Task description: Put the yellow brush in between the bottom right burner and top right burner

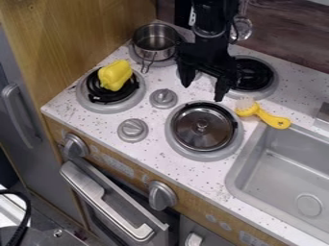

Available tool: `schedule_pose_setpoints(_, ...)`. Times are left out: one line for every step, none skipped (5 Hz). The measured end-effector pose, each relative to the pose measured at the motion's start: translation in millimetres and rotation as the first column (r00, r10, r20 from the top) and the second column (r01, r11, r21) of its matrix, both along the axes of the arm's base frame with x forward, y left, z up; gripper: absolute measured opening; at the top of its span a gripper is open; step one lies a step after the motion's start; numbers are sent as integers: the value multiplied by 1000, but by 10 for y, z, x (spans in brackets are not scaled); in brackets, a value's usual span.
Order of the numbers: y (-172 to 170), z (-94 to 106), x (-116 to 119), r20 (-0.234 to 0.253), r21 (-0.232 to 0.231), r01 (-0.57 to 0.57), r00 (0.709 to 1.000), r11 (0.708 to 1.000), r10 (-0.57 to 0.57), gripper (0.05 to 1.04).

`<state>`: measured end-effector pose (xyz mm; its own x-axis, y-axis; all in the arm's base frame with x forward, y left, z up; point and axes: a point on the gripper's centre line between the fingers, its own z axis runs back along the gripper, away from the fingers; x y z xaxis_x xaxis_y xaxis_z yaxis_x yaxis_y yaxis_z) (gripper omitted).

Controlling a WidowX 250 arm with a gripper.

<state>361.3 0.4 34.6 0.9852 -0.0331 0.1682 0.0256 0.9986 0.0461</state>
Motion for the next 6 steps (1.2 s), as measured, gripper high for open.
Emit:
schedule_pose_setpoints(-1,-155,-55,-46,0,-1,999,1000,1,999)
schedule_pose_setpoints(-87,-162,46,-36,1,31,999,1000,-31,999)
schedule_pose_setpoints(-282,-149,141,-16,-3,83,996,997,-83,999)
schedule_pose_setpoints(-456,-263,279,-22,-19,109,994,994,-109,999)
schedule_pose_setpoints(-591,-330,464,-14,-29,134,991,991,-135,999)
schedule_pose_setpoints(-645,-507,677,-29,-41,146,989,988,-148,999)
